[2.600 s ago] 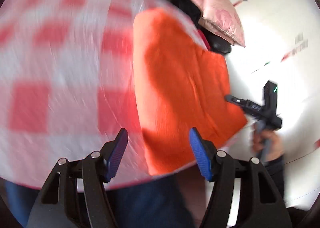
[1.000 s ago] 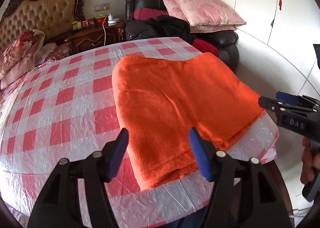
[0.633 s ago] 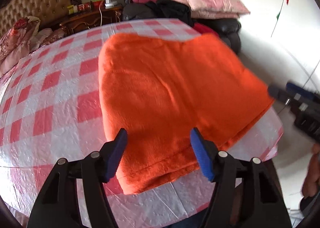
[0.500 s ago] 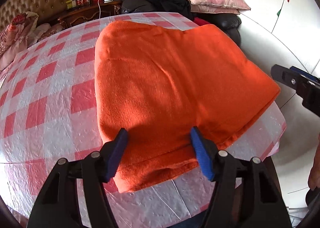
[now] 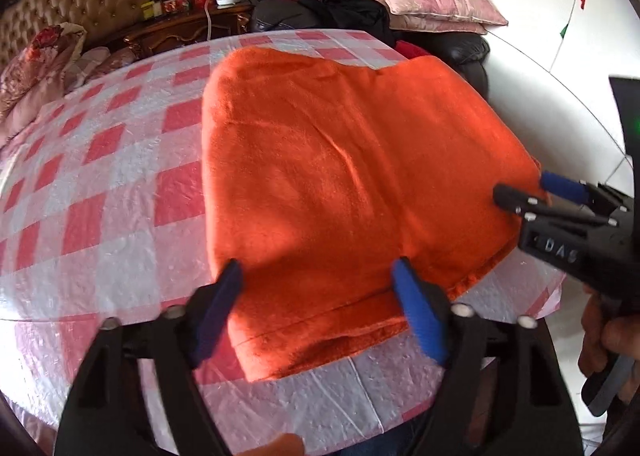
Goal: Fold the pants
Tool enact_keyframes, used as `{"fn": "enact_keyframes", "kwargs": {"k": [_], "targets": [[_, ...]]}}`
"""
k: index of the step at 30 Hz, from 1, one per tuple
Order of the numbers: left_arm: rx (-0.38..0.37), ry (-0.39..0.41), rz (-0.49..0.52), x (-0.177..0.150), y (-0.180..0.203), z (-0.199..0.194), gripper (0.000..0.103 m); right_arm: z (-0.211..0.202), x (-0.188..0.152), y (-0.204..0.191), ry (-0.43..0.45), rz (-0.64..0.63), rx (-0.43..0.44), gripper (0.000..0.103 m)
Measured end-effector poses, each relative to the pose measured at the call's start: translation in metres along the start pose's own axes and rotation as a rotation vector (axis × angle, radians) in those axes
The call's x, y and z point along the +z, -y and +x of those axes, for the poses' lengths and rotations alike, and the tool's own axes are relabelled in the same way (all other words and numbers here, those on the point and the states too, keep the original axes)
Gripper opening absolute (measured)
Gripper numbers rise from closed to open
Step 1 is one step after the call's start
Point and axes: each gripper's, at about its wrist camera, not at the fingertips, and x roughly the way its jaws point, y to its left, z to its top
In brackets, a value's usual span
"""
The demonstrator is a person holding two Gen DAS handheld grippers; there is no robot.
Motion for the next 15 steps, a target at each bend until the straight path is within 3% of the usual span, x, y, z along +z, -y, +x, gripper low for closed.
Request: {"fn": "enact_keyframes", "kwargs": {"k": [3, 6, 10, 15], "targets": [[0.021, 0.034, -0.005, 0.004, 0.002, -0.022, 0.101, -0.015, -0.004, 0.005, 0.007, 0.029, 0.007, 0.07], [0.032, 0.064, -0.016, 0.011, 0.007, -0.048, 0.101, -0.041, -0.009, 0.008, 0.028, 0.054, 0.004, 0.071], [0.052, 0.044, -0.042, 0.014, 0.012, -0.07, 0.101, -0.079, -0.018, 0.009, 0.057, 0.071, 0.0, 0.074], [0.025, 0.056, -0.046, 0.013, 0.018, -0.094, 0.101, -0.114, -0.022, 0.011, 0.093, 0.072, -0.003, 0.074]]}}
